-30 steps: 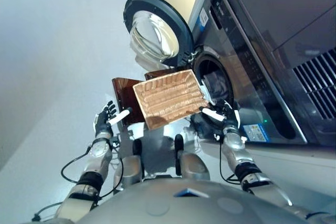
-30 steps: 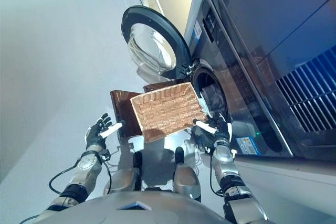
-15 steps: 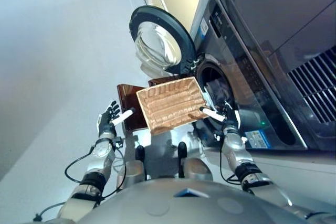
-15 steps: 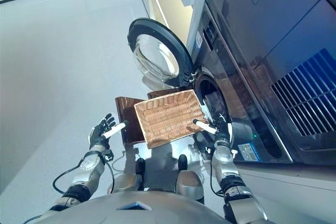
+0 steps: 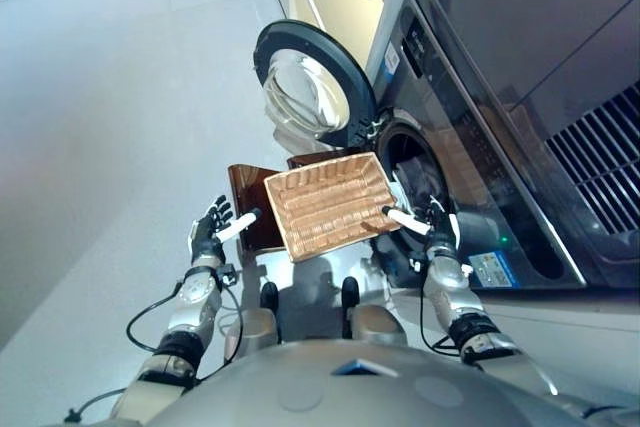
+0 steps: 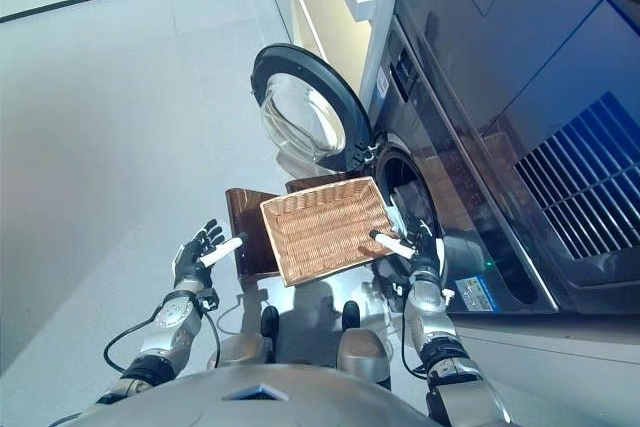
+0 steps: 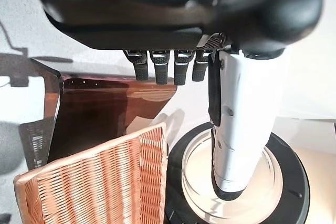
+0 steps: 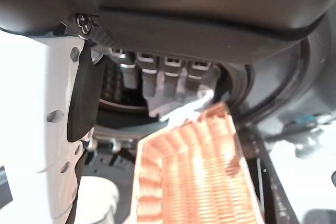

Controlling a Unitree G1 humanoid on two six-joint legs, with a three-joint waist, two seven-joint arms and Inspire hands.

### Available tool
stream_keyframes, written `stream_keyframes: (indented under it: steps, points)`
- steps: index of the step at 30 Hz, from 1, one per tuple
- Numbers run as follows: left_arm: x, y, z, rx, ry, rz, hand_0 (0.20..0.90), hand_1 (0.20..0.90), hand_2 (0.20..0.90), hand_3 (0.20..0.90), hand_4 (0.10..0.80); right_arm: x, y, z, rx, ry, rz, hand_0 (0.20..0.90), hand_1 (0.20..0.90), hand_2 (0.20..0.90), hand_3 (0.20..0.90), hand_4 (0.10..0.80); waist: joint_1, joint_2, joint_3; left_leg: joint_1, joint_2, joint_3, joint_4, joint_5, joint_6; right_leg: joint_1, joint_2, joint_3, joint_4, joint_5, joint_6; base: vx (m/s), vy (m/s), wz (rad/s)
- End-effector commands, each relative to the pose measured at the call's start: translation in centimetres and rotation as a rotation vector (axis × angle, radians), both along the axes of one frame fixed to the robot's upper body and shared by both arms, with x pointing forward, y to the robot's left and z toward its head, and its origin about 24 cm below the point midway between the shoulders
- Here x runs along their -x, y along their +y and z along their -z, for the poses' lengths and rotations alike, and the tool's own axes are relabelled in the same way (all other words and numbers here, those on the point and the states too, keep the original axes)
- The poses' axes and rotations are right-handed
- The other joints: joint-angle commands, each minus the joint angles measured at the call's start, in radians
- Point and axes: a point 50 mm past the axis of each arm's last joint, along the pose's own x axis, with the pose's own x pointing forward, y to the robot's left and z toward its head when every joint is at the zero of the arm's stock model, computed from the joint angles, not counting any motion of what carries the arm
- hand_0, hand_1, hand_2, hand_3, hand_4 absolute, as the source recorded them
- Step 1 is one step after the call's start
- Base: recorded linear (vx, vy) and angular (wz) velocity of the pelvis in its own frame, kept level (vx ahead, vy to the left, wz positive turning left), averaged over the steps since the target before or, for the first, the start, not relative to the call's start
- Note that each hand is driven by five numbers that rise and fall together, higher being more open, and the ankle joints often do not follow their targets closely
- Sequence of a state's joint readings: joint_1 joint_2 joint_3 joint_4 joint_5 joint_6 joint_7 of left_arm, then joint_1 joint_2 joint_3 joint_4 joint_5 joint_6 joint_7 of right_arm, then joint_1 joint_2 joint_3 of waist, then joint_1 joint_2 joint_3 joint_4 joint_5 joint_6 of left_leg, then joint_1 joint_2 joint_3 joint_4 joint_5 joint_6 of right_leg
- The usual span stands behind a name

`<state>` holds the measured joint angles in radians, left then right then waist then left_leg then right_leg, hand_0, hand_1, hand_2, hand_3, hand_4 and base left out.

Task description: Pick up the clothes and place them into the washing machine

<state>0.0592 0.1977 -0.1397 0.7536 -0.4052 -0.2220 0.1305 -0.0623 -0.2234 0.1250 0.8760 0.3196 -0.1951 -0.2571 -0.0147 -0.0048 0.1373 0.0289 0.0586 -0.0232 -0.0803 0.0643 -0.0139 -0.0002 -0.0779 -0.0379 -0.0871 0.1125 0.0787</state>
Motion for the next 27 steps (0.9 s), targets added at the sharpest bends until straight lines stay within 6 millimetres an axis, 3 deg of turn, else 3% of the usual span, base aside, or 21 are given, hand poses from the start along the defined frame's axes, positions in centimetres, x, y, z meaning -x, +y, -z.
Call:
stream_keyframes:
  steps: [1,8,14,22,27]
  points:
    - [-2.7,0.2,-2.0,-0.040,-0.134,0.041,0.900,0.900,0.900,0.900,0.800,-2.7,-2.8,-3.4,0.090,-0.188,0.048,0.900,0.900,0.900,0.900,0.800,-0.001,-0.034,-0.040,0.051,0.007,0.027,0.021,-0.078,-0.039,0.023,0.003,0.021,0.022,-0.054,0.037,-0.002,0.034,-0.04]
    - [-2.7,0.0,-2.4,-0.053,-0.154,0.081,0.900,0.900,0.900,0.900,0.800,-2.6,-3.9,-3.0,0.185,-0.110,0.024,0.900,0.900,0.900,0.900,0.800,0.000,-0.020,-0.018,0.017,-0.009,0.026,0.014,-0.073,-0.030,-0.017,-0.015,0.020,0.036,-0.047,0.048,-0.034,0.041,-0.04]
    - [-3.6,-0.5,-3.0,-0.044,-0.190,0.117,0.900,0.900,0.900,0.900,0.800,-3.6,-5.1,-2.7,0.212,-0.022,0.048,0.900,0.900,0.900,0.900,0.800,0.017,-0.006,0.000,-0.027,-0.034,0.013,0.023,-0.073,-0.021,-0.052,-0.039,0.014,0.047,-0.038,0.055,-0.036,0.049,0.04]
    - [-4.7,-1.4,-4.8,-0.007,-0.289,0.162,0.900,0.900,0.900,0.900,0.800,-7.0,-6.3,-5.0,0.294,-0.004,0.087,0.900,0.900,0.900,0.900,0.800,0.053,0.035,0.057,-0.111,-0.063,0.011,0.041,-0.066,-0.011,-0.131,-0.069,0.014,0.057,-0.016,0.066,-0.076,0.065,0.02]
    - [-5.1,-1.7,-5.4,0.004,-0.315,0.180,0.900,0.900,0.900,0.900,0.800,-8.0,-6.5,-5.9,0.327,-0.015,0.083,0.900,0.900,0.900,0.900,0.800,0.060,0.048,0.078,-0.149,-0.072,0.013,0.045,-0.058,-0.011,-0.171,-0.078,0.014,0.067,-0.010,0.066,-0.049,0.039,0.03]
